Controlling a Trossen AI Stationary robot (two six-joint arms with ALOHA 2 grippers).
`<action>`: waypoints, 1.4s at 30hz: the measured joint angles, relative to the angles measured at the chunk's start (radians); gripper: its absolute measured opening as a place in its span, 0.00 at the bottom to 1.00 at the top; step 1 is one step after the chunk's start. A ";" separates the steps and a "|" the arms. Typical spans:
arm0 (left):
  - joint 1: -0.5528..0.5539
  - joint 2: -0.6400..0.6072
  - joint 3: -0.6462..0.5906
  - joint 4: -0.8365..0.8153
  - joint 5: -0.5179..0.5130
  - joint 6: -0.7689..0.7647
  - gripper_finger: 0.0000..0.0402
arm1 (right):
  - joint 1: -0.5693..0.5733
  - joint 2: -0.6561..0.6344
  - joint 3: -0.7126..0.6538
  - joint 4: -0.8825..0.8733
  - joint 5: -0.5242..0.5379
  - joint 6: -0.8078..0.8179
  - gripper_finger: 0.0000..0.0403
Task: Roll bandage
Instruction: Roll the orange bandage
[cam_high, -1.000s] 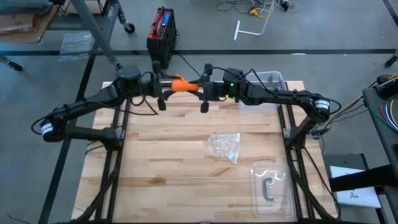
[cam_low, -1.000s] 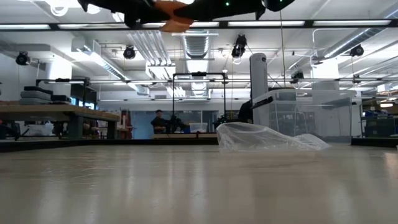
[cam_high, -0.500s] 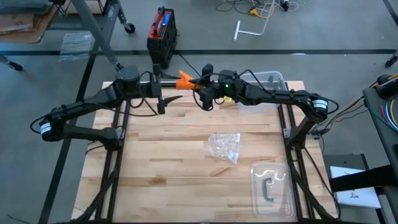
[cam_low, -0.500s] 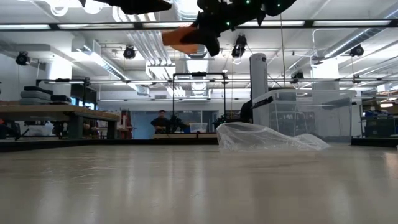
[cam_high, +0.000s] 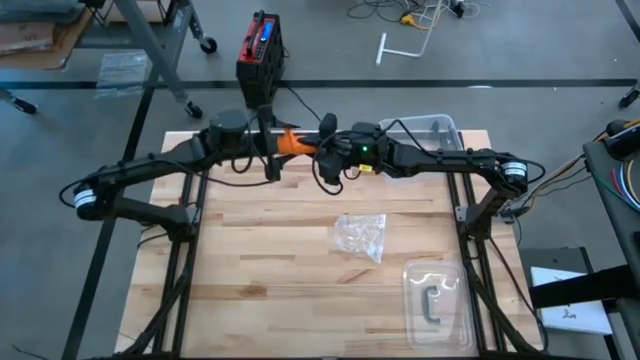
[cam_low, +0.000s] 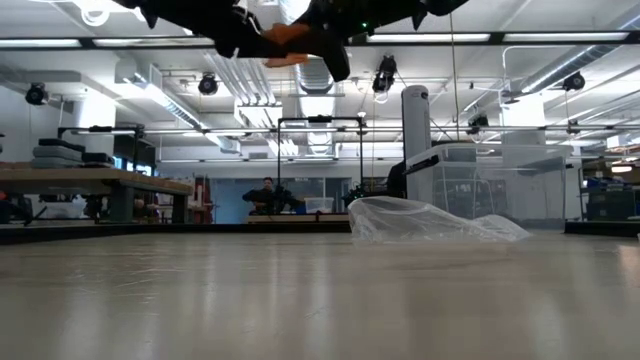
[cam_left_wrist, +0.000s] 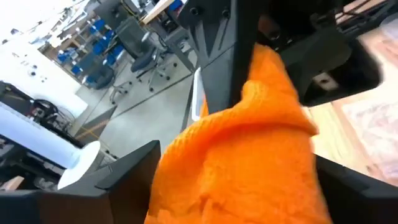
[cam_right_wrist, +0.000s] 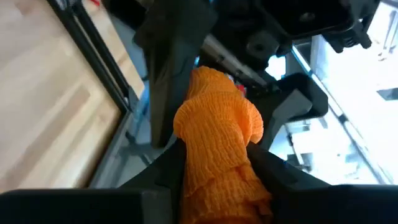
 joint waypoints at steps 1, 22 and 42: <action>0.000 -0.005 0.000 -0.003 0.000 -0.012 0.74 | 0.000 0.000 0.000 0.001 0.004 -0.010 0.28; 0.003 -0.023 0.000 -0.043 0.149 -0.224 0.28 | 0.010 -0.001 0.001 0.008 0.034 -0.031 0.35; -0.049 -0.052 -0.002 0.035 0.031 0.675 0.23 | -0.015 -0.109 0.015 -0.007 -0.146 1.144 0.79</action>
